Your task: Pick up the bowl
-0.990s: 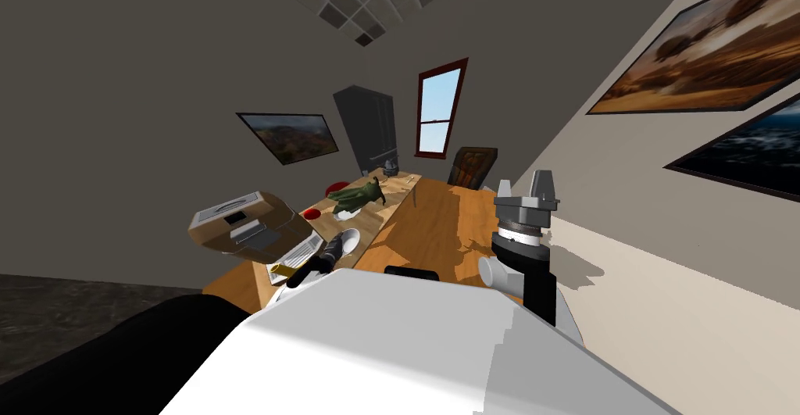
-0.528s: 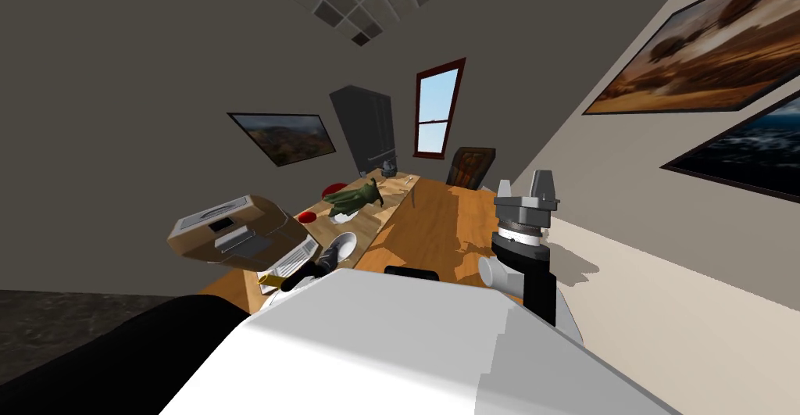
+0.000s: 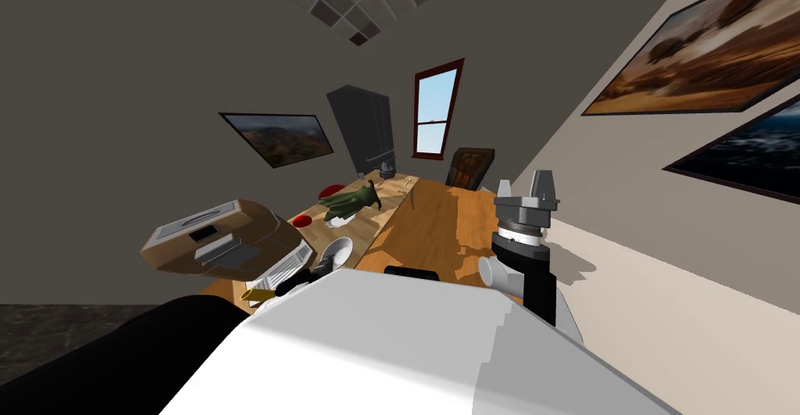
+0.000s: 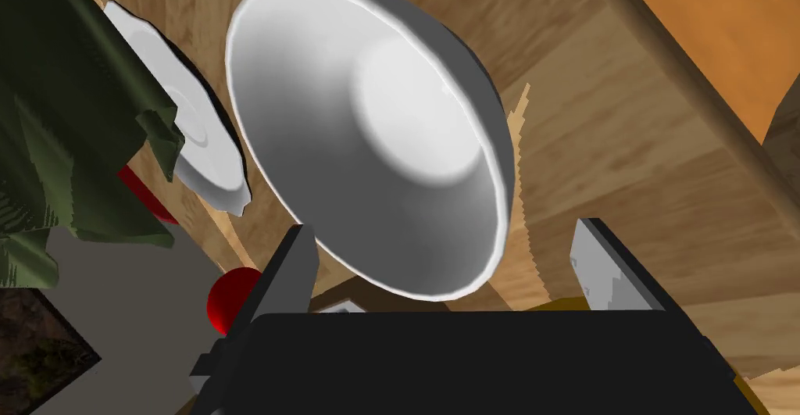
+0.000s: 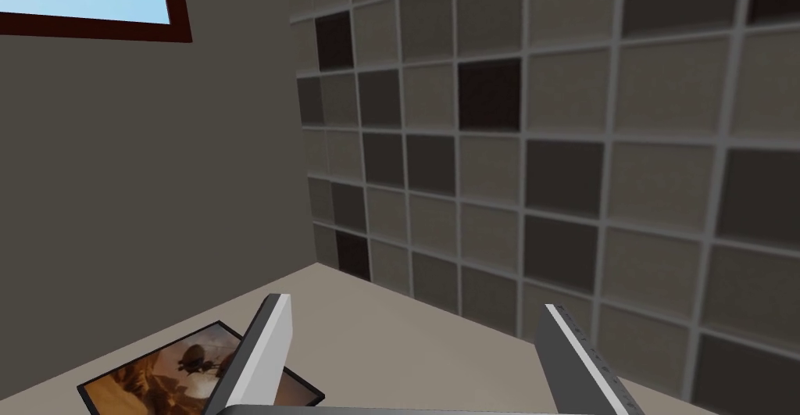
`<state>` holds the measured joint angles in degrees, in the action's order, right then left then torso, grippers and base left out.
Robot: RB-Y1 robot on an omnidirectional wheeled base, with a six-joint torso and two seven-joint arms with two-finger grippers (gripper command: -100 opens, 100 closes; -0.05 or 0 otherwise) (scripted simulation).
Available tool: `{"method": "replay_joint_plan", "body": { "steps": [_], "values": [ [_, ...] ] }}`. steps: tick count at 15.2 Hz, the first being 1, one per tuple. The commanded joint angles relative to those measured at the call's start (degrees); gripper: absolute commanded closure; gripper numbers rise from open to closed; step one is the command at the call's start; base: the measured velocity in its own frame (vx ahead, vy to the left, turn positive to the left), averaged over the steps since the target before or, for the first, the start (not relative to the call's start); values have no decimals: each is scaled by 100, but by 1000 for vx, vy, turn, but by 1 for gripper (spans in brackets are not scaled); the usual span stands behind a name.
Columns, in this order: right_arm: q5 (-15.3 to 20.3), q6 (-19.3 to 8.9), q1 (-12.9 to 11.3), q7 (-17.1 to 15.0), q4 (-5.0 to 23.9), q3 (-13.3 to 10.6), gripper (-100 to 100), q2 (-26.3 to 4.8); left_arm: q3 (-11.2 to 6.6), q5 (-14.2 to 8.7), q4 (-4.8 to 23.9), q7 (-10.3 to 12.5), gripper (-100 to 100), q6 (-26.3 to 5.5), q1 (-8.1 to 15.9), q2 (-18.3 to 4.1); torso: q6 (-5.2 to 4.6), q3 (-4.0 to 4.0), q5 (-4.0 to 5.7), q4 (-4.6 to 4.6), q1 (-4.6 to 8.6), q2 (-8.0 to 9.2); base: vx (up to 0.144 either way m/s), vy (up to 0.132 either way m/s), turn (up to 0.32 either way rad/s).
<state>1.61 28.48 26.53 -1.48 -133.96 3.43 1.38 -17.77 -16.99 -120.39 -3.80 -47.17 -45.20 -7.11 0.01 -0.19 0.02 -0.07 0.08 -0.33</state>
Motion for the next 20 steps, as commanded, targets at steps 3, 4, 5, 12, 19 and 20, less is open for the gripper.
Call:
{"method": "replay_joint_plan", "body": {
  "steps": [3,4,5,12,19,20],
  "values": [
    [0,0,0,0,0,0,0,0,-123,-25,14,2,-100,-355,-67,107,0,0,-1,0,-2,1,73,-10,0],
    [0,0,0,0,0,0,0,0,-189,-39,23,2,-100,-504,-92,155,0,0,-1,0,-3,1,78,-8,5],
    [0,0,0,0,0,0,0,0,-251,-48,30,2,-100,-635,-112,204,0,0,-1,0,-3,0,70,-24,-10],
    [0,0,0,0,0,0,0,0,-410,-8,232,-4,-100,-861,-53,400,-1,-8,0,-3,-2,-12,100,-9,30],
    [0,0,-1,0,0,0,0,0,-374,33,544,0,100,-653,104,376,-1,22,-4,9,-16,39,-15,16,0],
    [0,0,-1,0,0,0,0,0,-374,33,543,0,100,-651,103,376,-1,21,-3,8,-13,37,0,0,0]
  ]
}}
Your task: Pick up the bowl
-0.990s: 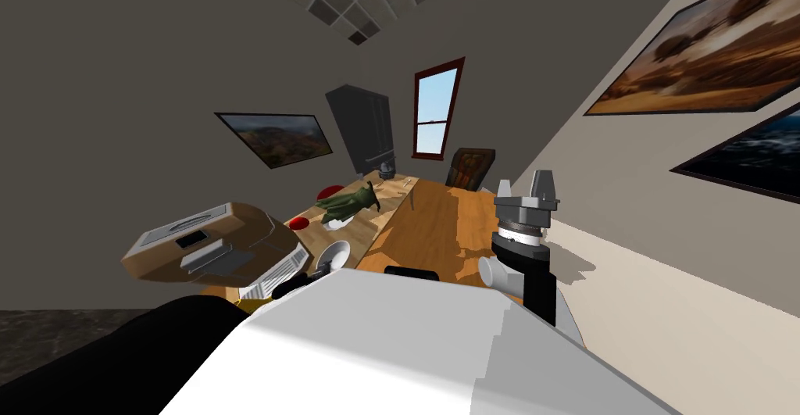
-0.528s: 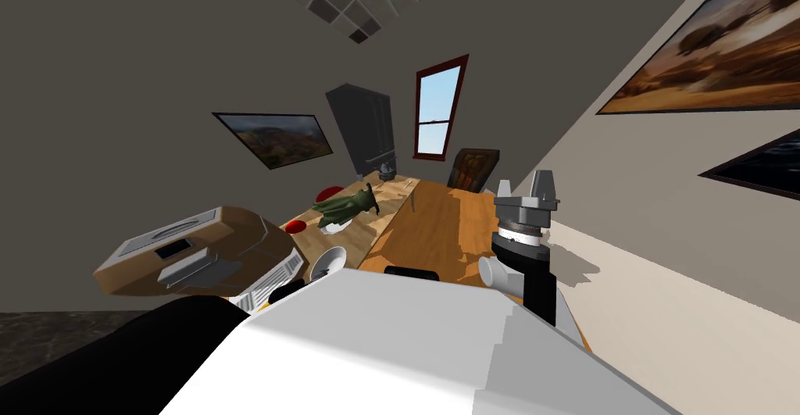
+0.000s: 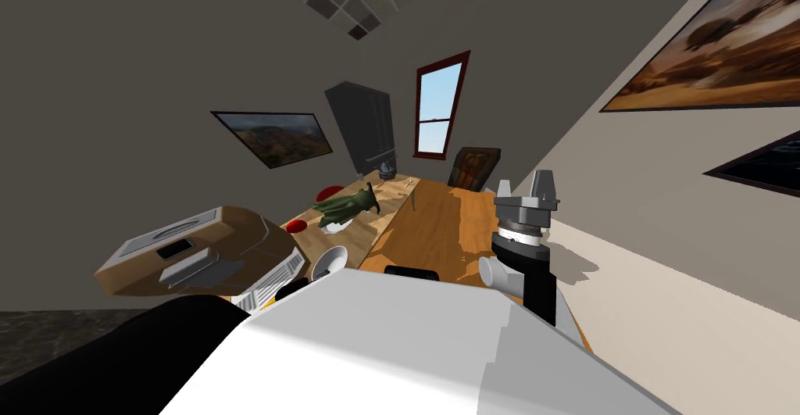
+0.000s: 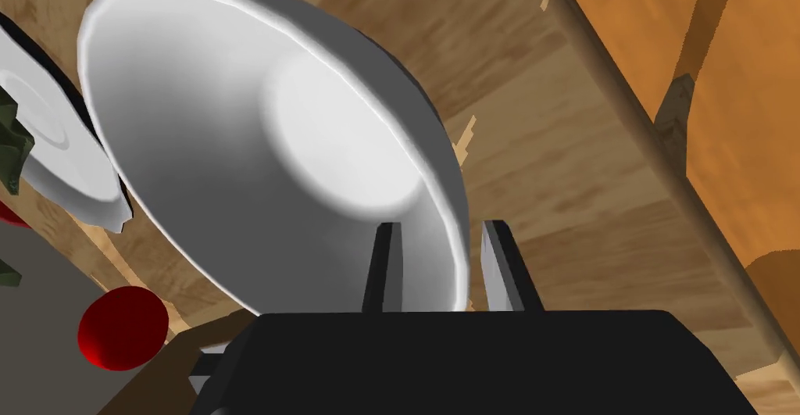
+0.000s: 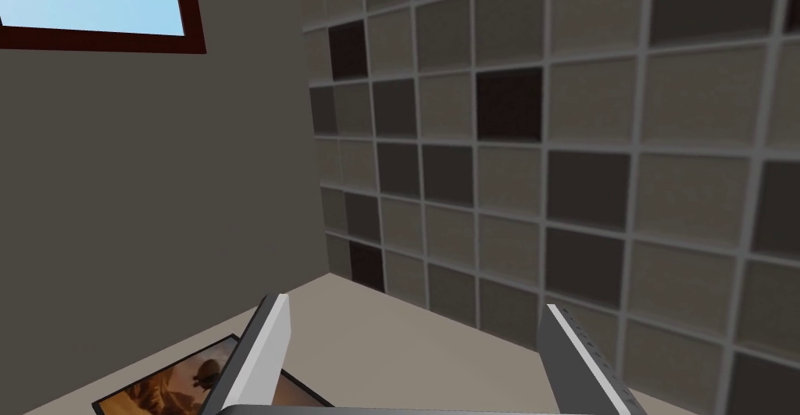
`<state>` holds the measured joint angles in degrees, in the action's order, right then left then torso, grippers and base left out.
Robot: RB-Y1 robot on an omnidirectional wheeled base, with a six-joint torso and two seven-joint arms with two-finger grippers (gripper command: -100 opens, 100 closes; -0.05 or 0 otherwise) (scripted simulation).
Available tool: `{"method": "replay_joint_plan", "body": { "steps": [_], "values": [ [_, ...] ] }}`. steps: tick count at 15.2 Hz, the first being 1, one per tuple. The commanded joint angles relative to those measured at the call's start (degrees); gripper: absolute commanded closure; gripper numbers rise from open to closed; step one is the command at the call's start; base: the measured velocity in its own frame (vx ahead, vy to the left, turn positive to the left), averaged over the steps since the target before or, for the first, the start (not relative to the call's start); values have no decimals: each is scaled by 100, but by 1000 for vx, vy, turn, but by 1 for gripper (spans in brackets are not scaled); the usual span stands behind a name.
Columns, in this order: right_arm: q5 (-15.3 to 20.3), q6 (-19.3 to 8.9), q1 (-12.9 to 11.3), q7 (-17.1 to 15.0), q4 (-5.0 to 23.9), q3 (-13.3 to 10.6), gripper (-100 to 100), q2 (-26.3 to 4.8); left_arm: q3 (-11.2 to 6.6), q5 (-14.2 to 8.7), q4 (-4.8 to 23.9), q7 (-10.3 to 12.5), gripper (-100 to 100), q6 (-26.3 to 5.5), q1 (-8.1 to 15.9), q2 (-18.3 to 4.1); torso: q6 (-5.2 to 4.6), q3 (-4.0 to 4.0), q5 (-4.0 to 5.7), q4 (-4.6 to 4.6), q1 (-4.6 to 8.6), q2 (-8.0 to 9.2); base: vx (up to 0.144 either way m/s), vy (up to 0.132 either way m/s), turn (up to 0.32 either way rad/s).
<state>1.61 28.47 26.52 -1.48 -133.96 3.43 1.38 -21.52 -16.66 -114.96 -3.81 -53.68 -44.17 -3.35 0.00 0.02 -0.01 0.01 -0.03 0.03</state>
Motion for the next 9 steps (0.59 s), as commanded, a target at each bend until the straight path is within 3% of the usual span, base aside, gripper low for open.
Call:
{"method": "replay_joint_plan", "body": {
  "steps": [1,3,4,8,9],
  "values": [
    [0,0,0,0,0,0,0,0,0,0,0,0,100,0,0,0,0,0,0,0,0,0,0,0,0],
    [0,0,0,0,0,0,0,0,1,0,0,-1,100,-2,-1,0,0,-1,0,0,0,-3,0,0,0],
    [0,0,0,0,0,0,0,0,-19,-19,-198,-1,100,-133,-97,19,0,-1,0,0,0,-3,9,-12,-5],
    [0,0,0,0,0,0,0,0,-60,-73,-481,-7,100,-325,-243,30,0,-5,7,-1,16,-10,19,-23,0],
    [0,0,0,0,0,0,0,0,-48,-52,-391,-3,100,-263,-194,27,0,-5,8,-1,18,-9,10,-14,3]
  ]
}}
